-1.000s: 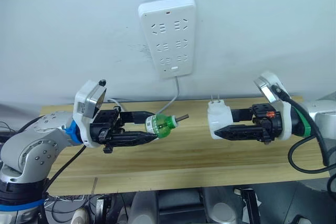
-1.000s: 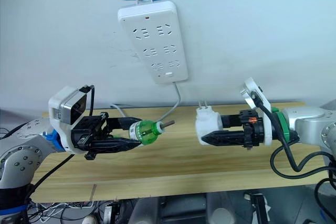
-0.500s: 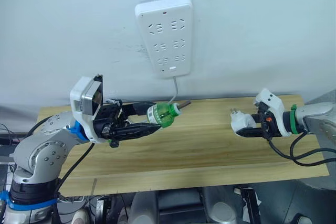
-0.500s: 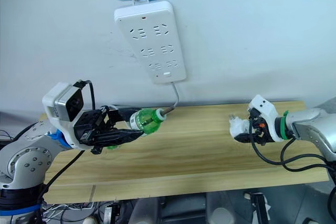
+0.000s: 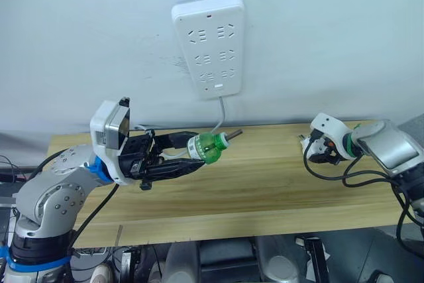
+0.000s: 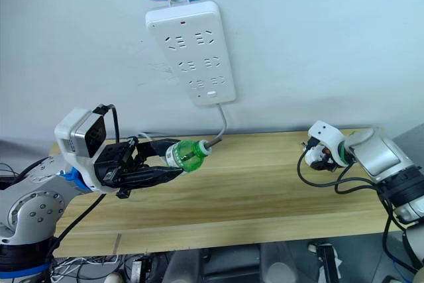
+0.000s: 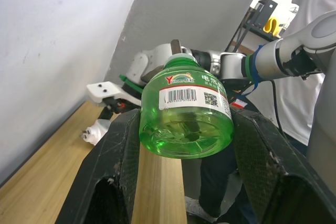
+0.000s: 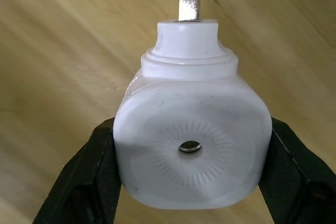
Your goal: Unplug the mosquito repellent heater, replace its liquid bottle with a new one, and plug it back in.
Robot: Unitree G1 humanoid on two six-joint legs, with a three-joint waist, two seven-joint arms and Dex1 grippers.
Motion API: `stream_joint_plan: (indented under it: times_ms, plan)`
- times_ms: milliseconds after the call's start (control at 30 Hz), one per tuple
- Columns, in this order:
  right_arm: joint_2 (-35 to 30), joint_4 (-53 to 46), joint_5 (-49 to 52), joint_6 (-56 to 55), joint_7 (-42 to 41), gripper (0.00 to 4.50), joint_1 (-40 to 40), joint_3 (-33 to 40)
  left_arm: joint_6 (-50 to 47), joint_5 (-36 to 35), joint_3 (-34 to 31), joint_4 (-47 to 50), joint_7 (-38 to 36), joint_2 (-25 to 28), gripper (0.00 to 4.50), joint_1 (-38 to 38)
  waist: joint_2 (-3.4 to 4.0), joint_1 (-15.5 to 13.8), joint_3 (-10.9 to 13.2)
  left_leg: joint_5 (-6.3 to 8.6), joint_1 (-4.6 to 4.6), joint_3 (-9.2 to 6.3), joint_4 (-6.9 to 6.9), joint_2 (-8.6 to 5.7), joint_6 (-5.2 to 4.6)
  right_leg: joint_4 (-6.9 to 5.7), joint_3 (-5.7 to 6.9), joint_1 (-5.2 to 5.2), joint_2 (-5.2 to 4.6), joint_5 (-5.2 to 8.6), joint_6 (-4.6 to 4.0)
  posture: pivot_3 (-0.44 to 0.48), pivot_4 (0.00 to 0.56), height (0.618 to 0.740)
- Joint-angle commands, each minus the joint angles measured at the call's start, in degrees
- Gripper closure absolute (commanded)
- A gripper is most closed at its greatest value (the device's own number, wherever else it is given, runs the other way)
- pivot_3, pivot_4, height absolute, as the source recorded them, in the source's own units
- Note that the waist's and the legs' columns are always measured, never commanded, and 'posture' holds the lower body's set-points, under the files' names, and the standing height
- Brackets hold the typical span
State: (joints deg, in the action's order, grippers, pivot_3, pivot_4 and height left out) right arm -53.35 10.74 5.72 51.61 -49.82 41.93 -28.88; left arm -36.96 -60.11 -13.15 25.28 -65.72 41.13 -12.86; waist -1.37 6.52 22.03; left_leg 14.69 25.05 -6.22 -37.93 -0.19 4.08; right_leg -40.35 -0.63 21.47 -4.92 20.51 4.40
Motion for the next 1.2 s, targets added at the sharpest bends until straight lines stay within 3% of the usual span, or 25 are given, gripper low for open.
stream_joint_plan:
  times_ms: [33, 367, 500, 533, 800, 900, 1000, 1200]
  plan:
    - [0.1, 1.9, -3.6, -0.9, -0.8, 1.45, 0.9, 0.1, 1.0, -0.9, -1.2, 2.6, -0.1, 0.1, 2.25, 1.1, 0.00, 0.0, 0.0, 0.00, 0.00, 0.01, 0.00, 0.00, 0.00, 0.01, -0.01, 0.00, 0.00, 0.00, 0.00, -0.160, 0.374, 0.740]
    - [2.1, 4.0, -8.2, -0.8, -2.6, 1.45, 1.1, 1.6, 1.1, -1.2, -1.6, 3.2, 0.2, 0.2, 2.25, 1.9, 0.00, -0.1, 0.0, 0.00, -0.05, 0.01, -0.02, 0.00, 0.00, -0.04, -0.02, -0.04, 0.00, 0.00, 0.00, -0.156, 0.378, 0.740]
    - [1.9, 3.4, -8.5, -0.5, -3.9, 0.16, 0.7, 2.4, 1.3, -0.9, -1.4, 2.9, -0.1, 0.1, 2.25, 1.8, 0.00, -0.1, 0.0, 0.00, -0.05, 0.01, -0.02, 0.00, 0.00, -0.04, -0.02, -0.04, 0.00, 0.00, 0.00, -0.159, 0.376, 0.740]
    - [1.8, 3.0, -8.5, -0.4, -4.1, 0.03, 0.5, 2.5, 1.4, -0.8, -1.4, 2.9, -0.2, 0.1, 2.25, 1.8, 0.00, -0.1, 0.0, 0.00, -0.05, 0.02, -0.02, 0.00, 0.00, -0.04, -0.03, -0.03, 0.00, 0.00, 0.00, -0.162, 0.376, 0.740]
    - [-2.6, -3.7, -6.0, 1.8, -8.6, 0.03, -1.2, 7.2, 2.9, 0.2, -1.1, 1.8, -0.7, -0.3, 2.25, 1.3, 0.00, -0.1, 0.0, 0.00, -0.04, 0.02, -0.01, -0.01, 0.00, -0.04, -0.03, -0.03, -0.01, 0.00, 0.00, -0.180, 0.361, 0.740]
    - [-4.6, -8.7, -2.4, 4.3, -11.1, 0.03, -2.6, 11.1, 3.9, 0.8, -0.8, 1.1, -0.9, -0.5, 2.25, 0.9, 0.00, 0.0, 0.0, 0.00, -0.05, 0.02, -0.01, 0.00, 0.00, -0.03, -0.02, -0.04, -0.01, 0.00, 0.00, -0.189, 0.354, 0.740]
    - [-3.2, -15.9, 5.8, 10.2, -13.0, 0.03, -5.1, 19.6, 5.4, 1.9, -0.6, 0.4, -1.5, -0.8, 2.25, 1.0, 0.00, 0.1, 0.0, 0.00, -0.06, 0.03, -0.01, 0.02, 0.00, -0.03, -0.02, -0.04, 0.00, 0.00, 0.00, -0.202, 0.343, 0.740]
    - [8.4, -30.2, 24.6, 28.0, -11.4, 0.03, -9.6, 38.5, 8.1, 4.3, 0.1, -1.4, -2.1, -1.9, 2.25, 0.2, -0.01, 0.0, 0.0, 0.00, -0.05, 0.02, -0.02, 0.02, 0.00, -0.07, 0.01, -0.07, 0.00, 0.00, 0.00, -0.203, 0.333, 0.740]
